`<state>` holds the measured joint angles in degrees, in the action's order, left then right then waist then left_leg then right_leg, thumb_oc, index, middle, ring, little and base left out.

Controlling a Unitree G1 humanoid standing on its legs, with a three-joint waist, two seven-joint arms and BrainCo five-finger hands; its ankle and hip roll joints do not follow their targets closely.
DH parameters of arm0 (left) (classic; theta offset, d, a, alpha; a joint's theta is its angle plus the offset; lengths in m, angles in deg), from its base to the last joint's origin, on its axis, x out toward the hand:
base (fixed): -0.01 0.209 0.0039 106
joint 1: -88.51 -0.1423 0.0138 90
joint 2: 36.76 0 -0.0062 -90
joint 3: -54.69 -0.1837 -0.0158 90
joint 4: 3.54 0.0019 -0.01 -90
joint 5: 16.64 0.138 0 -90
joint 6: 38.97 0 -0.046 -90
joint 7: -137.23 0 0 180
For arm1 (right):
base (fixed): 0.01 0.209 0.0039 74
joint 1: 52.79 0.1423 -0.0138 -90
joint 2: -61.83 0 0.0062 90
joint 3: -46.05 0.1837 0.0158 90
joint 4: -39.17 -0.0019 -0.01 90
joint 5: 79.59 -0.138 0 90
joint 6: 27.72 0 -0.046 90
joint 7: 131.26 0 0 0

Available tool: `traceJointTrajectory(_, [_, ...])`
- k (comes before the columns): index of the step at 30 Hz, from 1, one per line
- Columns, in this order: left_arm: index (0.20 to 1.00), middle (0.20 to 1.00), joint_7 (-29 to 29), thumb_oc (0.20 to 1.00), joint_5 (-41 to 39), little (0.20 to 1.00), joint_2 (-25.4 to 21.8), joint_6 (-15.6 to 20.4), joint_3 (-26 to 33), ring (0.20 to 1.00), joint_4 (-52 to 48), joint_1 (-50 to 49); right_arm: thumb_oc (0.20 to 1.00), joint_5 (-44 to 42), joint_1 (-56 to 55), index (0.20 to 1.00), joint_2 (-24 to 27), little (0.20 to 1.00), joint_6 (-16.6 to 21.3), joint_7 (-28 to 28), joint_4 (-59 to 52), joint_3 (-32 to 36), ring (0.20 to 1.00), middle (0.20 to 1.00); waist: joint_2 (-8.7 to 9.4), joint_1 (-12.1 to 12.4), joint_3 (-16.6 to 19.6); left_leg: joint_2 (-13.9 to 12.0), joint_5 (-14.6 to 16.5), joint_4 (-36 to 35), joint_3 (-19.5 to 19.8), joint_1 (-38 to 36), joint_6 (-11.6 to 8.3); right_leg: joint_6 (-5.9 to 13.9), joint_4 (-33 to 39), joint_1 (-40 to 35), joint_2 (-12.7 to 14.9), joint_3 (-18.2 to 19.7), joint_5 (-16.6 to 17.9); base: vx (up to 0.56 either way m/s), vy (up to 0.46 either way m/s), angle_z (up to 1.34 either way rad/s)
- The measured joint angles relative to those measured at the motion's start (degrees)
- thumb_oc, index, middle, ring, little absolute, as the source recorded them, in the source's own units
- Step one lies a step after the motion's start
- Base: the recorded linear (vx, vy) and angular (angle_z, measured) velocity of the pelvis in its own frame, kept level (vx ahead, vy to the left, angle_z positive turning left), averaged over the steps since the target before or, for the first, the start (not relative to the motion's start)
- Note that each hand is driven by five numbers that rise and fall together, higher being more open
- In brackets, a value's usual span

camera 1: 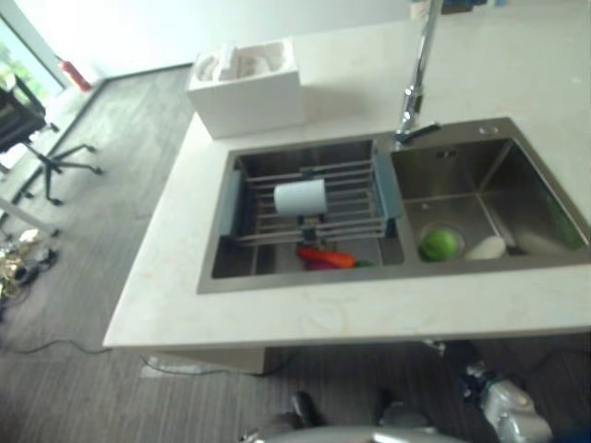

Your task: Place the dishes in the dishwasher.

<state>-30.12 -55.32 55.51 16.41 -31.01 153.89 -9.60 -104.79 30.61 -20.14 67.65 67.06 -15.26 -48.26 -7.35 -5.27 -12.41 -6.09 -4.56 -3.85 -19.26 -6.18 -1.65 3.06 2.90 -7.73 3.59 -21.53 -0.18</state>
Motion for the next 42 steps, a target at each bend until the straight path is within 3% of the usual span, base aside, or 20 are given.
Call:
traceJointTrajectory(1, [1.0,1.0,-2.56,1.0,-5.43,1.0,0.22,-0.66,1.6,1.0,-0.06,-0.75,1.0,0.53,-0.03,1.0,0.18,1.0,-0.08,0.02,0.19,0.79,1.0,1.0,-0.75,0.06,0.18,0.02,-0.01,0.02,0.04,0.09,-0.01,0.01,-0.01,0.1,0.08,-0.11,-0.01,-0.01,0.094,0.16])
traceJointTrajectory(2, [1.0,1.0,-8.64,1.0,-11.62,1.0,-1.32,0.82,9.58,1.0,-0.23,-0.82,1.0,0.86,-0.05,1.0,1.11,1.0,-0.1,0.24,0.84,0.78,1.0,1.0,-1.37,0.34,0.28,0.13,-0.64,0.12,0.82,0.27,-0.94,-0.86,-0.18,0.05,0.37,-0.82,-0.59,-0.01,0.1,0.27])
traceJointTrajectory(4, [1.0,1.0,-14.79,1.0,-8.46,1.0,-9.03,4.84,18.65,1.0,0.01,1.75,1.0,1.03,-1.01,1.0,3.06,1.0,-0.24,-0.04,0.37,0.53,1.0,1.0,-1.46,0.43,0.05,0.67,-1.43,0.52,2.2,1.21,-2.57,-1.18,-1.26,0.78,1.41,-1.66,-0.8,-0.02,0.107,0.23])
traceJointTrajectory(5, [1.0,1.0,-17.38,1.0,-5.4,1.0,-13.82,8.33,18.28,1.0,-0.51,2.8,1.0,0.99,-1.29,1.0,4.13,1.0,-0.26,-0.17,-0.53,0.73,1.0,1.0,-2.49,0.17,0.24,0.66,-0.02,1.83,2.23,2.23,-3.16,-1.26,-2.2,1.79,1.84,-1.57,-0.88,-0.04,0.086,0.05])
traceJointTrajectory(6, [1.0,1.0,-19.41,1.0,-1.69,1.0,-19.17,8.81,18.82,1.0,0.68,4.29,1.0,0.93,-1.94,1.0,5.46,1.0,-0.38,-0.19,-1.13,0.64,1.0,1.0,-3.5,0.02,0.5,0.5,1.28,2.52,2.24,3.19,-2.96,-1.16,-3.0,2.2,1.84,-1.63,-0.89,-0.03,0.044,0.02])
traceJointTrajectory(7, [1.0,1.0,-22.7,1.0,4.26,1.0,-24.86,9.82,18.01,1.0,-0.54,4.57,1.0,0.86,-2.18,1.0,6.9,1.0,-0.96,-0.4,-1.47,0.69,1.0,1.0,-4.72,0.19,0.41,0.59,2.35,2.8,2.41,3.65,-0.87,-0.46,-5.16,3.19,2.08,-1.38,-1.47,-0.02,0.032,-0.01])
traceJointTrajectory(10, [1.0,1.0,-29.85,1.0,12.68,1.0,-40.32,15.33,16.21,1.0,-8.53,3.97,1.0,0.26,-3.3,1.0,7.71,1.0,-2.51,-0.61,-1.62,0.3,1.0,1.0,-4.58,0.26,0.57,2.27,2.59,1.9,2.45,4.04,-0.46,0.37,-10.23,6.23,4.67,-0.85,-3.19,0.0,-0.017,0.04])
traceJointTrajectory(11, [1.0,1.0,-31.41,1.0,13.95,1.0,-42.74,17.3,16.95,1.0,-12.15,4.26,1.0,0.17,-3.41,1.0,7.63,1.0,-2.7,-0.74,-1.78,0.26,1.0,1.0,-4.48,0.34,0.53,2.65,2.59,1.88,2.6,4.01,-0.45,0.49,-11.08,6.51,5.13,-0.86,-3.56,-0.02,-0.064,0.12])
traceJointTrajectory(12, [1.0,1.0,-32.55,1.0,15.39,1.0,-43.95,19.71,18.73,1.0,-18.09,4.75,1.0,-0.41,-3.67,1.0,7.48,1.0,-3.02,-0.98,-2.36,0.17,1.0,1.0,-4.48,1.06,0.61,2.98,2.6,1.83,2.79,3.92,-0.43,0.81,-11.78,6.68,5.6,-0.86,-3.88,-0.01,-0.084,0.13])
traceJointTrajectory(14, [1.0,1.0,-34.6,1.0,18.46,1.0,-46.24,29.24,21.04,1.0,-32.15,6.12,1.0,-0.89,-4.01,1.0,6.34,1.0,-3.12,-1.56,-3.01,-0.89,1.0,1.0,-3.04,2.59,0.69,3.16,2.19,1.21,2.94,3.64,-0.31,1.47,-13.31,7.32,5.94,-0.92,-4.4,-0.02,-0.103,0.07])
traceJointTrajectory(15, [1.0,1.0,-35.32,1.0,19.33,1.0,-46.5,30.86,21.05,1.0,-34.91,6.73,1.0,-0.89,-4.09,1.0,5.87,1.0,-3.06,-1.64,-2.99,-1.0,1.0,1.0,-2.56,2.83,0.74,3.16,2.16,0.9,2.95,3.33,-0.27,1.42,-13.36,7.31,5.94,-0.96,-4.58,0.04,-0.101,0.06])
traceJointTrajectory(17, [1.0,1.0,-37.87,1.0,22.81,1.0,-45.59,39.87,19.79,1.0,-54.04,11.3,1.0,-0.91,-4.55,1.0,1.8,1.0,-2.01,-1.83,-2.3,-2.14,1.0,1.0,1.28,3.18,1.49,2.91,1.31,0.54,2.96,2.95,0.54,1.34,-15.3,7.64,5.98,-1.29,-6.41,0.02,-0.095,0.03])
traceJointTrajectory(18, [1.0,1.0,-37.28,1.0,27.45,1.0,-43.22,46.78,14.26,1.0,-65.89,15.6,1.0,-0.92,-4.86,1.0,-1.92,1.0,-0.6,-2.01,-1.84,-1.71,1.0,1.0,3.92,2.58,2.76,2.61,0.21,0.08,2.72,2.46,0.96,0.7,-15.05,7.96,5.26,-0.88,-6.16,0.02,-0.085,-0.14])
traceJointTrajectory(20, [1.0,1.0,-36.85,1.0,33.85,1.0,-41.48,50.47,6.99,1.0,-68.6,20.05,1.0,-0.74,-4.29,1.0,-4.03,1.0,0.65,-1.67,0.56,-2.1,1.0,1.0,5.12,0.36,3.31,2.3,0.11,-0.96,1.94,1.41,0.83,0.62,-13.77,7.08,4.55,-0.42,-5.46,0.09,-0.054,-0.23])
traceJointTrajectory(24, [1.0,1.0,-32.93,1.0,37.54,1.0,-41.36,50.87,0.33,1.0,-63.33,29.93,1.0,-0.71,-4.86,1.0,-3.63,1.0,1.7,-1.47,5.55,-2.09,1.0,1.0,3.9,-3.9,3.23,1.7,0.65,-1.12,-0.3,-0.62,0.09,0.85,-7.6,3.64,2.76,1.24,-2.6,0.09,-0.041,-0.26])
traceJointTrajectory(28, [1.0,1.0,-24.94,1.0,37.46,1.0,-42.29,49.25,-8.74,1.0,-60.15,40.88,1.0,-0.7,-5.66,1.0,-3.06,1.0,1.64,-1.46,9.0,-1.73,1.0,1.0,2.3,-4.48,3.53,1.15,1.26,-1.17,-1.87,-1.65,-0.2,1.27,-4.71,2.61,1.66,2.75,-1.7,0.05,-0.034,-0.25])
traceJointTrajectory(32, [1.0,1.0,-16.9,1.0,37.49,1.0,-42.87,47.15,-15.33,1.0,-57.43,44.17,1.0,-0.7,-5.37,1.0,-1.11,1.0,1.63,-1.49,10.0,-1.45,1.0,1.0,-0.46,-7.63,3.43,1.11,1.43,-1.38,-3.69,-1.36,-0.39,1.38,-2.51,2.76,1.19,4.97,0.23,0.04,-0.004,-0.29])
traceJointTrajectory(35, [1.0,1.0,-13.88,1.0,37.48,1.0,-42.81,45.21,-17.32,1.0,-56.22,45.21,1.0,-0.73,-6.6,1.0,-0.89,1.0,1.74,-1.45,11.71,-0.89,1.0,1.0,-0.81,-9.41,3.07,1.04,1.44,-1.53,-4.82,-0.9,-0.4,1.19,-0.9,3.48,0.66,5.84,1.38,0.03,0.029,-0.21])
traceJointTrajectory(40, [1.0,1.0,-10.28,1.0,37.47,1.0,-42.74,40.69,-20.09,1.0,-51.06,46.8,1.0,-0.78,-6.05,1.0,1.86,1.0,1.68,-1.52,12.16,1.97,1.0,1.0,-3.97,-10.84,-1.33,1.82,1.61,-1.56,-6.81,1.22,0.0,1.63,-1.05,6.49,1.54,8.42,2.99,-0.03,0.076,-0.24])
traceJointTrajectory(42, [1.0,1.0,-8.96,1.0,37.56,1.0,-42.71,39.32,-20.47,1.0,-49.77,46.81,1.0,-0.83,-5.96,1.0,2.41,1.0,1.69,-1.47,12.17,2.84,1.0,1.0,-4.06,-11.63,-3.98,2.21,1.58,-1.55,-6.83,1.55,0.05,1.8,-1.03,6.9,1.85,8.57,3.26,-0.03,0.097,0.0])
